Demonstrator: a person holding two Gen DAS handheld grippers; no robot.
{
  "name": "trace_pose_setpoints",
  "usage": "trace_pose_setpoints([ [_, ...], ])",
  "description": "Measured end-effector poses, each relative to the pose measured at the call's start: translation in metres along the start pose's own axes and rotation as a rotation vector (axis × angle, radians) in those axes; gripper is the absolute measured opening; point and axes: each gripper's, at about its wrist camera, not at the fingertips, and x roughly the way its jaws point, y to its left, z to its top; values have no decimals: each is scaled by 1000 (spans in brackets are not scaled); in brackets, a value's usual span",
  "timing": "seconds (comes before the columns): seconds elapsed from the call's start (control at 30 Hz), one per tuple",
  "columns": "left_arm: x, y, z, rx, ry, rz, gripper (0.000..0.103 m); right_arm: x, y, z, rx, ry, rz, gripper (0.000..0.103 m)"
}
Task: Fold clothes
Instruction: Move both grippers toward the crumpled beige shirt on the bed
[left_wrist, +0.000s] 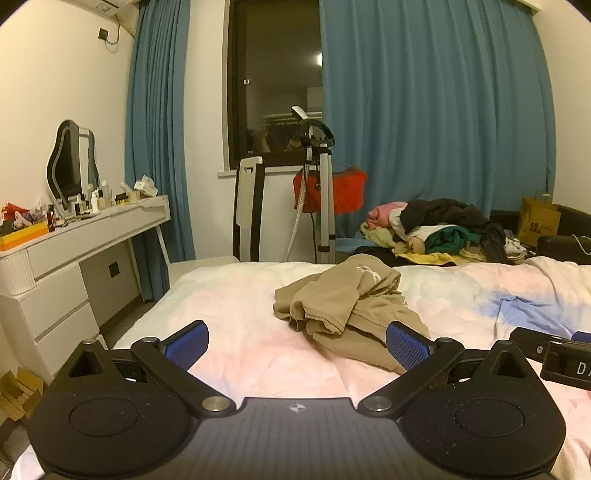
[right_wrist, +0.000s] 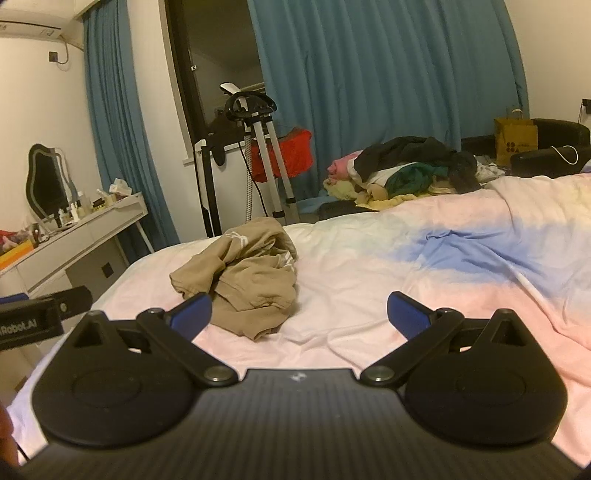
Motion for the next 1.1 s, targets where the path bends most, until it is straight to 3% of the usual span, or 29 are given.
trace_pose_setpoints([
  [0.63,1,0,-7,10,28,-32,103,2,-3,0,17,36,26,103],
  [0.9,-4,-4,-11,39,-8,-62,103,-1,-4,5,28,42,-3,103],
  [1.1,-2,-8,-15,48,-11,-56,103,-6,-14,13,73,44,22,103],
])
